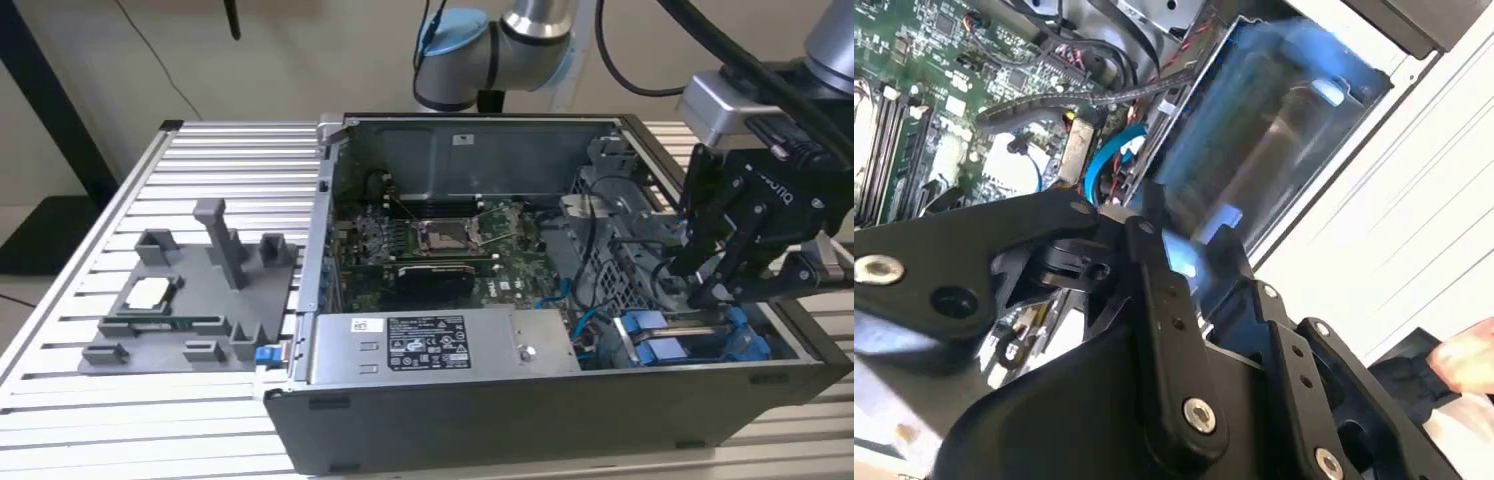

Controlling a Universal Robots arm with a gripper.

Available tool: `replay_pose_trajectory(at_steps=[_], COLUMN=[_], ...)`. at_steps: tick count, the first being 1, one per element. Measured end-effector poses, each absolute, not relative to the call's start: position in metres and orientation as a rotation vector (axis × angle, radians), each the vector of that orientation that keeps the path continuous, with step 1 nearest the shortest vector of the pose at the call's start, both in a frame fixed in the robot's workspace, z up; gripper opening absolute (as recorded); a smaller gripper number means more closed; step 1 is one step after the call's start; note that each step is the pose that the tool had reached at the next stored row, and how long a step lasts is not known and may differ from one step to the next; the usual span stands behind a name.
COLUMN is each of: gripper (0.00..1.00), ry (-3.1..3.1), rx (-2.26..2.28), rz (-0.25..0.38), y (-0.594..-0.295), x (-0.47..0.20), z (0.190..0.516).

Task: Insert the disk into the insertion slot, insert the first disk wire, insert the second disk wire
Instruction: 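Insert the disk into the insertion slot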

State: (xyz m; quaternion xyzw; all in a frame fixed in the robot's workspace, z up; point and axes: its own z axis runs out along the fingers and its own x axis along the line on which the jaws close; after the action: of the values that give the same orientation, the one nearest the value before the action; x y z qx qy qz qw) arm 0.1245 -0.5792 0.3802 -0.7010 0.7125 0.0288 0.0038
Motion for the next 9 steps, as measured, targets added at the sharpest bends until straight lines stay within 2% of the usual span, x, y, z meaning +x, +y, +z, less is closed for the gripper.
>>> replay_pose_trajectory(at_steps=[9], gripper=[0.40], ry=[2.233], rx=[-2.197], rz=[0.090], y=[-0.5767], x=[0.1245], z=[0.3885])
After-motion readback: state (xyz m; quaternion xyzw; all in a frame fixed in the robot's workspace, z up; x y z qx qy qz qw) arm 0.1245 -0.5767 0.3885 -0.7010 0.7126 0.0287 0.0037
